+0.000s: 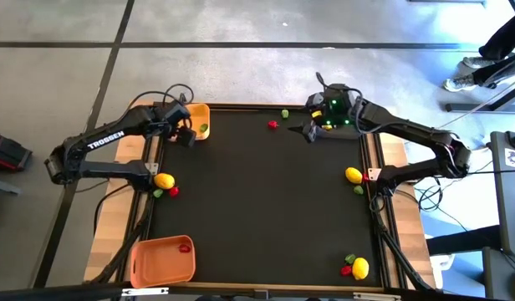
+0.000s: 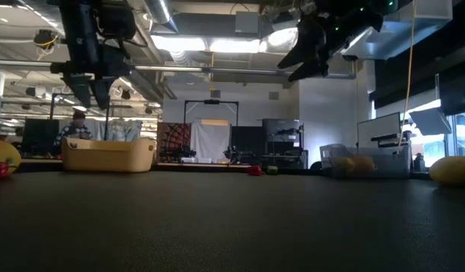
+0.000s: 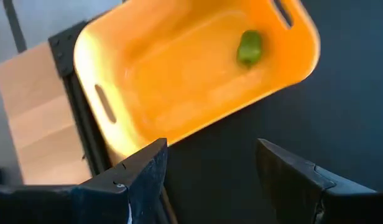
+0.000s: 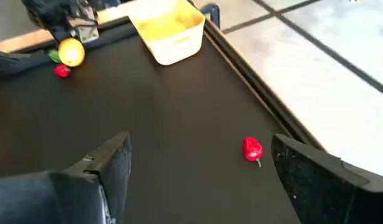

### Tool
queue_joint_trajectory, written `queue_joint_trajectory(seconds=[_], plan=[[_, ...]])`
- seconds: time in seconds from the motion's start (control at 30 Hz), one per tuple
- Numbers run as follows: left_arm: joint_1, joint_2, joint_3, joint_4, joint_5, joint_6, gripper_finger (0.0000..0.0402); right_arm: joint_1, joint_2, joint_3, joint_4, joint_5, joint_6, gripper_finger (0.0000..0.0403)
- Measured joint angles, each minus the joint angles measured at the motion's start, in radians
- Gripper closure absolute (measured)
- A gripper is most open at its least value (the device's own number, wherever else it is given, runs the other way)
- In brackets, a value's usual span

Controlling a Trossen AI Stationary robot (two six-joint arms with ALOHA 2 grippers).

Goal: Sort produce into baskets
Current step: Put the green bell pepper into the yellow bin

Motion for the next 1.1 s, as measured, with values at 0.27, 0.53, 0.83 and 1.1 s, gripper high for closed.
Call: queue_joint_trajectory(seconds=[0.27,0.53,0.83,1.1], plan=[[-0.058,0.000,0.000,0.180,0.000,0.050,0.0163,0.000,0.175,0.000,0.069,0.000,-0.001,0.0082],[-0.152,0.000,0.000,0.353,0.000,0.056,0.0163,-0.024,0.354,0.000,0.179,0.192,0.019,0.0082],[-0.276,0.008,-0.026,0.524,0.000,0.063,0.0163,-0.130,0.469,0.000,0.211,0.197,0.110,0.0094],[-0.335,0.053,-0.027,0.619,0.000,0.085,0.0163,-0.205,0.483,0.000,0.276,0.139,0.160,0.0141]])
